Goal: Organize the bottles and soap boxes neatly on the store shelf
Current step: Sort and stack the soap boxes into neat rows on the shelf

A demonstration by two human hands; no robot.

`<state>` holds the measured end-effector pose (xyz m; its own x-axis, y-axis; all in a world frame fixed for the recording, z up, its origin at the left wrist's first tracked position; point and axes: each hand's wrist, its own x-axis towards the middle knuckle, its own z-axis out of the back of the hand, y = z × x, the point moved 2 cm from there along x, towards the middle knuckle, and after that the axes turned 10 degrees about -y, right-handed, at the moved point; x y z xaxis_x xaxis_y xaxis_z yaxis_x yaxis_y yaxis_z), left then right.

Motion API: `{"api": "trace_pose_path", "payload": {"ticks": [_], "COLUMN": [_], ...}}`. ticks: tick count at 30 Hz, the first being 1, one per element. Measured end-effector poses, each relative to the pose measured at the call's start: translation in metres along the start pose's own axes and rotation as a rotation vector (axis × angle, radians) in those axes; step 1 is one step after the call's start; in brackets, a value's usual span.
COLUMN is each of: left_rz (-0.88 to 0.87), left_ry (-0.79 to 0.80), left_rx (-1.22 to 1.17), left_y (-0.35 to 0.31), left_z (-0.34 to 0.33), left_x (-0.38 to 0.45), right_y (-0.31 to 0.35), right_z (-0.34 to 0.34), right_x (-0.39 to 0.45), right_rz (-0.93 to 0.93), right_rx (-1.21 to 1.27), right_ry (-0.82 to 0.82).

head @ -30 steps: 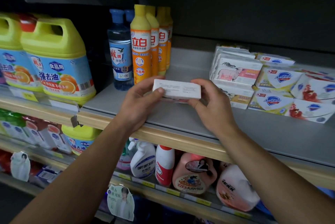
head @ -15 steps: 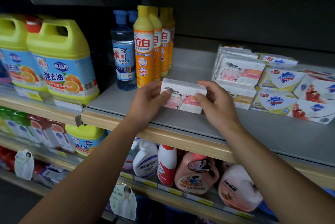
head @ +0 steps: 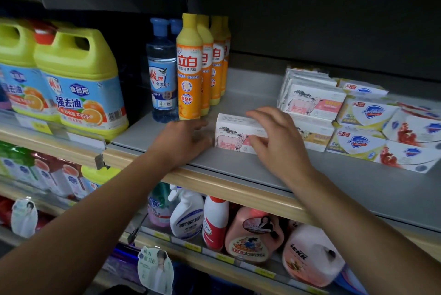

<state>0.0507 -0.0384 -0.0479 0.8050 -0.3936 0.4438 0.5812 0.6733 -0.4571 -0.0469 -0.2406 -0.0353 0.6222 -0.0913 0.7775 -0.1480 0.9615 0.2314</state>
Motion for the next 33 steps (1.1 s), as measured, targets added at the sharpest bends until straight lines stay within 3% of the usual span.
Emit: {"api": "trace_pose_path", "payload": {"ticks": [4,10,19,26,33], "left_rz": [-0.073,-0.081,-0.136,-0.131,-0.125], "left_ry": [0.036,0.068,0.070,0.048,0.039], "left_rx": [0.115,0.174,0.224,0.251,0.222], "left_y": [0.014,0.017,0.024,0.030,0.029], "left_z": [-0.002,-0.009,-0.002,-0.008,-0.010], "left_x": [-0.006,-0.002,0.012,0.011,0.012], "right_y": [0.008,-0.010,-0.050,-0.087,-0.097], "right_z": [-0.015,-0.045,-0.098,-0.147,-0.170], "right_x": [0.014,0.057,0.128,0.156,0.161], "right_rz": [0.167,-0.116,-0.232,-0.298,-0.160], "right_rx": [-0.177,-0.232,-0.274,-0.354,-0.566], "right_ry": [0.110,0.305,0.133,0.136,0.076]}}
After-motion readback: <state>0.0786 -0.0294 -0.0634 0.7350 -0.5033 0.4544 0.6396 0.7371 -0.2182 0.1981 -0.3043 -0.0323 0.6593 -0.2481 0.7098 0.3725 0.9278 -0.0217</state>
